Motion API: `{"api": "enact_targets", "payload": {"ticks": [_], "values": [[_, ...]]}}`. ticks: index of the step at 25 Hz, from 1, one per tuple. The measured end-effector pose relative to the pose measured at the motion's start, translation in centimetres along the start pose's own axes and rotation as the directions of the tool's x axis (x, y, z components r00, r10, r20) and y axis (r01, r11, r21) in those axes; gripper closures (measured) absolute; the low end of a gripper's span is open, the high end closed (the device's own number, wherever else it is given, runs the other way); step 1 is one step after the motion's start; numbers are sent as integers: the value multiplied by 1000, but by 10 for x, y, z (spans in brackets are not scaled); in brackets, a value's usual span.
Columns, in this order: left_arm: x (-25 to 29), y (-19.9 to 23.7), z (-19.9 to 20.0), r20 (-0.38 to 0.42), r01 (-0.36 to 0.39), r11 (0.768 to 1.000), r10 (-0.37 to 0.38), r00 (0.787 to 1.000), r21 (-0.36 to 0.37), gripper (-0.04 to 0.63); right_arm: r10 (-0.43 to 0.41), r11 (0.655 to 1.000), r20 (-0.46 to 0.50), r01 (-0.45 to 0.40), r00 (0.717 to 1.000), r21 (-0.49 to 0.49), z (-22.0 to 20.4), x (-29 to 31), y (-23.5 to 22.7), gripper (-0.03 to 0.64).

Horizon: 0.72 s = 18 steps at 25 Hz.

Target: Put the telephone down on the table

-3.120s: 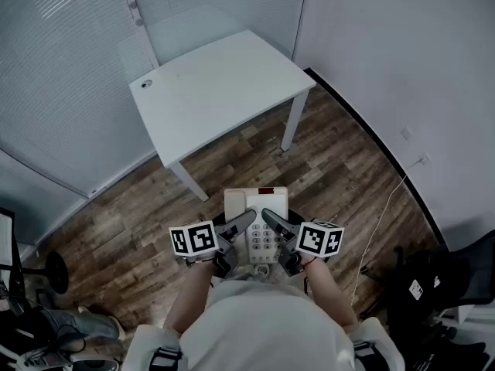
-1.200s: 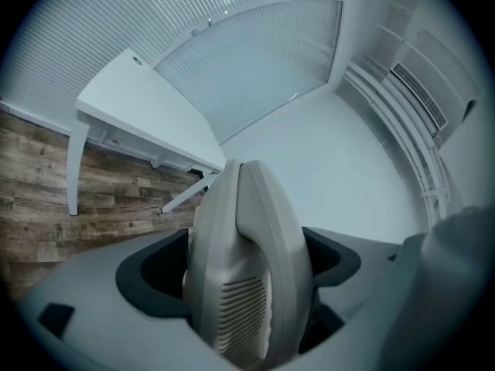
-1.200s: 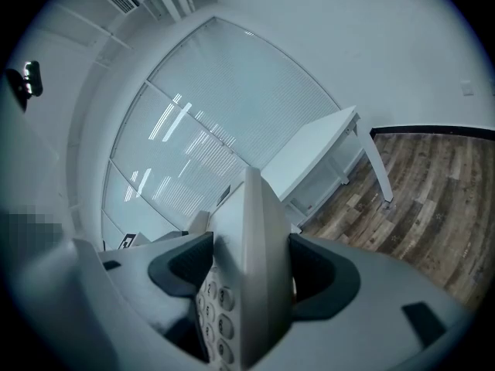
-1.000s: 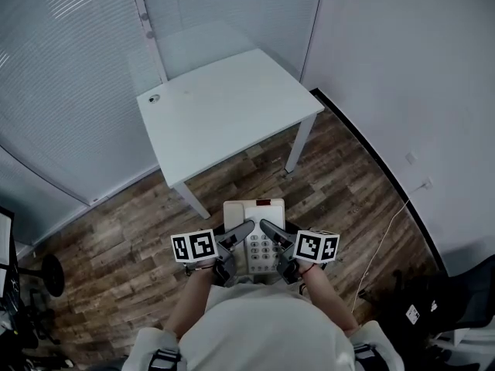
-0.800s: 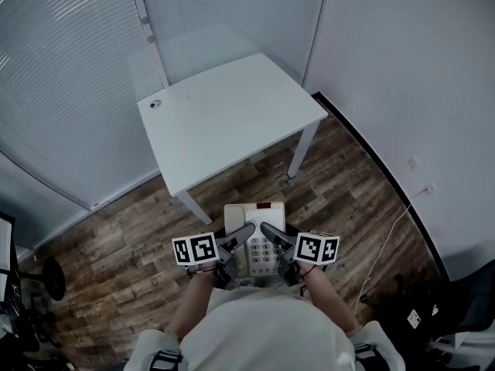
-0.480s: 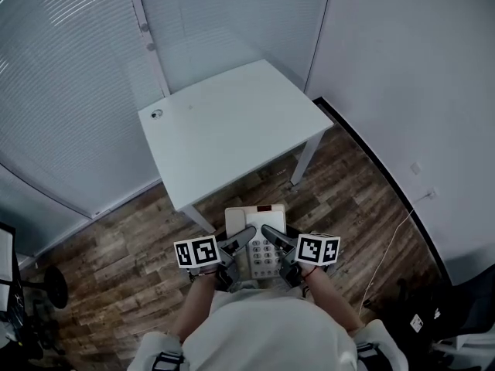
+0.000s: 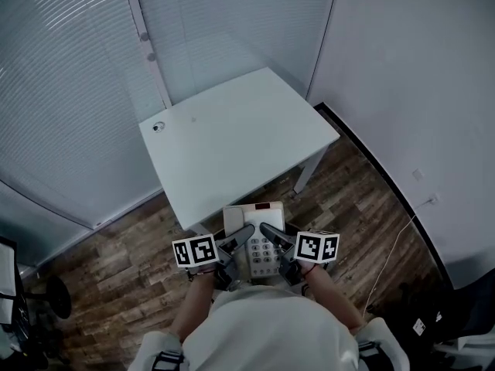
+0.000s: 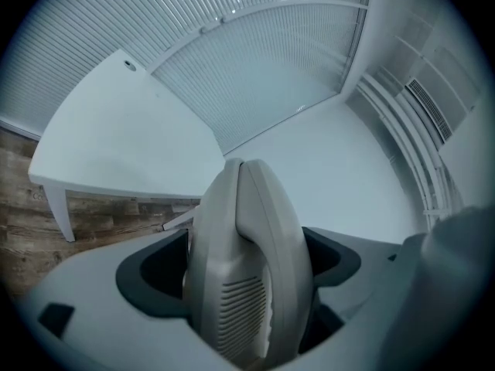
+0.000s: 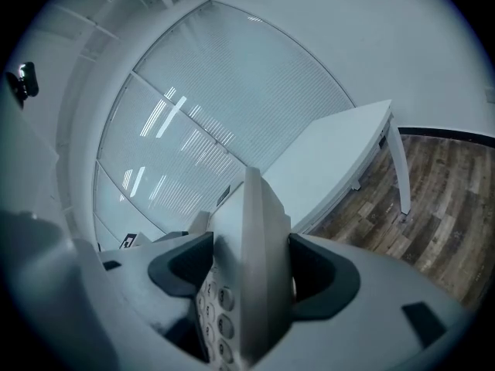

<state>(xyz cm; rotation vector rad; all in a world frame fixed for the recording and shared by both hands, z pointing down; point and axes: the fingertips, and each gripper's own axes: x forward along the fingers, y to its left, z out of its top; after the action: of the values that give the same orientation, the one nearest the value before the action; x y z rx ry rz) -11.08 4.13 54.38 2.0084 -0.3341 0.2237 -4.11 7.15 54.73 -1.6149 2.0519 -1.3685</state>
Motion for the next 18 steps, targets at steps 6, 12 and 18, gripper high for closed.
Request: {"api": "enact_targets", "payload": {"ticks": [6,12,18], "values": [[1,13,28,1,3,1000,-3,1000,7,169,2,1000,6,-2,1000,-7,15,27,3,301],[-3,28,52,-4,-2,1000,2,1000,15,169,13,1000,12,-13,1000,0,23,54,9,301],[-4,43,75,-11,1,1000,-1,1000,21,169,10,1000,19,-10,1000,6,32,79,11,301]]}}
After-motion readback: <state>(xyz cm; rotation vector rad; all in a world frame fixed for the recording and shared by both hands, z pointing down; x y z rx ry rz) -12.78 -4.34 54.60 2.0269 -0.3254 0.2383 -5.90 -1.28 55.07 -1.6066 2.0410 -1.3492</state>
